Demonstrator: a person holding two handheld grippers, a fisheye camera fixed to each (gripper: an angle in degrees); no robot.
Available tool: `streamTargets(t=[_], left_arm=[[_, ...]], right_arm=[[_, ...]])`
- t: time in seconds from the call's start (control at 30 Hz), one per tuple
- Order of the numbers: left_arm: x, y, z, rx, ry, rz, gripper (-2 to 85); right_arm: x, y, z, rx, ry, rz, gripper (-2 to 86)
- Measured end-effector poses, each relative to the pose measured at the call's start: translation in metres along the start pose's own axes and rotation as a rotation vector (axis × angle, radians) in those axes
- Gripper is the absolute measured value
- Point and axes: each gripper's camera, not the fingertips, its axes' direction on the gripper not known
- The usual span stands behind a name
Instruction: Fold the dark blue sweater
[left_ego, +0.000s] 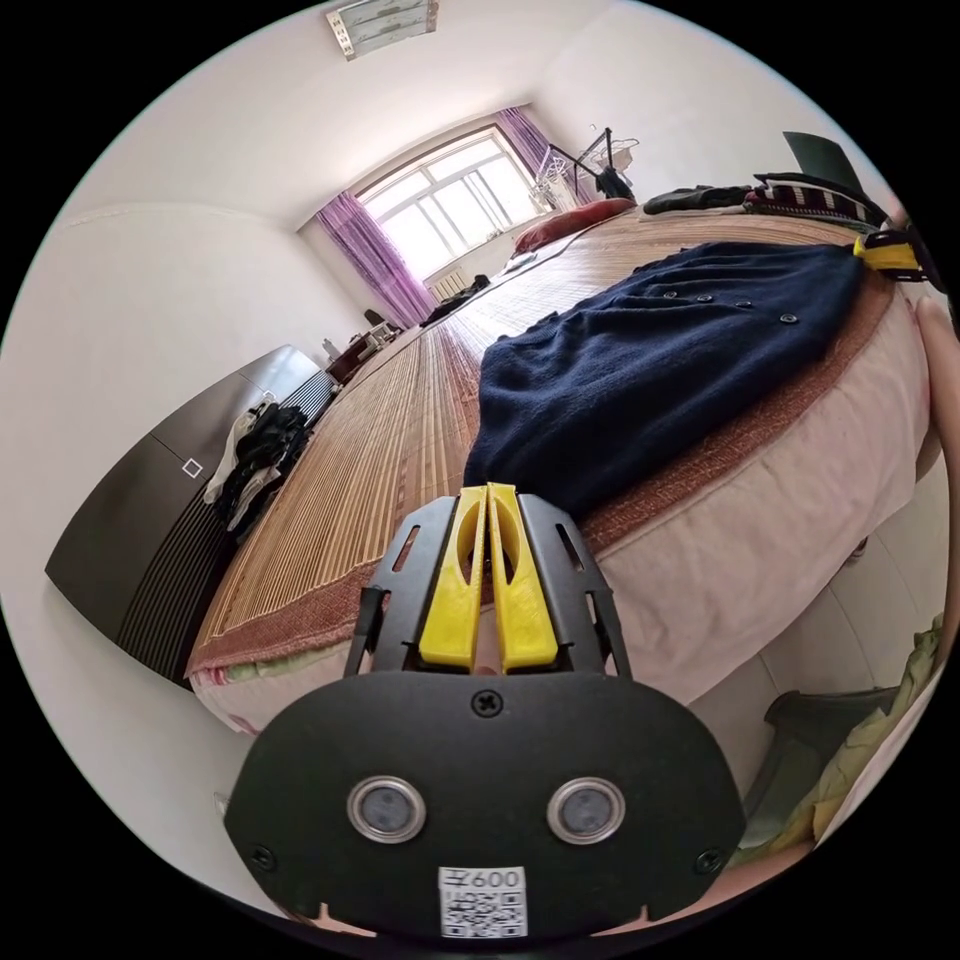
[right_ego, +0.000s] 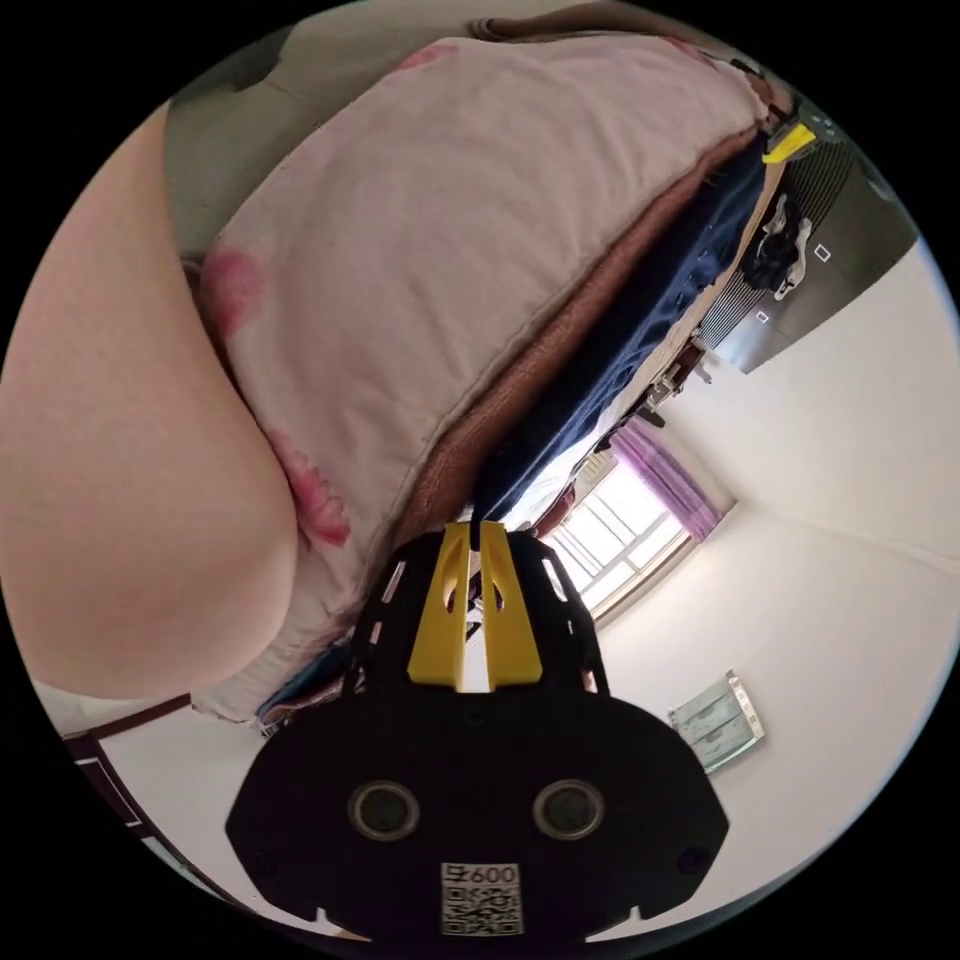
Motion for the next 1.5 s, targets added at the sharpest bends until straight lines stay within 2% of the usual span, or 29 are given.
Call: streamTargets(t=[0.1,0.37,0.53,0.7,0.87,1.0,1.1,1.2,1.27,1.4,1.5], left_arm=[[0.004,0.0,0.001,0.001,-0.001,-0.013,0.2],[0.015,0.002,0.002,0.009,0.0,0.009,0.1],[0.022,0.005,0.003,0.016,0.009,0.022,0.2],[0.03,0.01,0.004,0.019,0.008,-0.019,0.1],[0.039,0.014,0.005,0.015,0.004,-0.014,0.1],[0.047,0.017,0.007,0.003,0.002,0.004,0.1],[0.053,0.024,0.008,0.009,0.0,-0.012,0.1],[0.059,0.032,0.009,0.015,-0.005,-0.02,0.2],[0.061,0.036,0.01,0.015,-0.003,-0.022,0.2],[0.068,0.05,0.012,0.032,0.0,-0.018,0.3],[0.052,0.069,0.006,0.086,0.054,-0.124,0.6]], right_arm=[[-0.002,0.004,0.002,0.014,-0.033,0.05,-0.9],[-0.009,0.036,0.014,-0.006,-0.075,0.519,-0.8],[-0.016,0.074,0.004,0.044,-0.104,0.717,-0.8],[-0.017,0.127,0.014,0.022,-0.212,1.04,-0.8],[0.02,0.164,0.056,0.13,-0.461,1.404,-0.8],[0.003,0.146,0.104,-0.064,-0.596,1.332,-0.8],[-0.008,0.148,0.108,-0.052,-0.579,1.292,-0.9],[-0.011,0.174,0.104,0.008,-0.542,1.421,-0.9],[-0.027,0.177,0.123,-0.008,-0.677,1.368,-0.8],[-0.025,0.188,0.122,-0.009,-0.634,1.363,-0.8],[-0.022,0.212,0.105,0.031,-0.555,1.523,-0.8]])
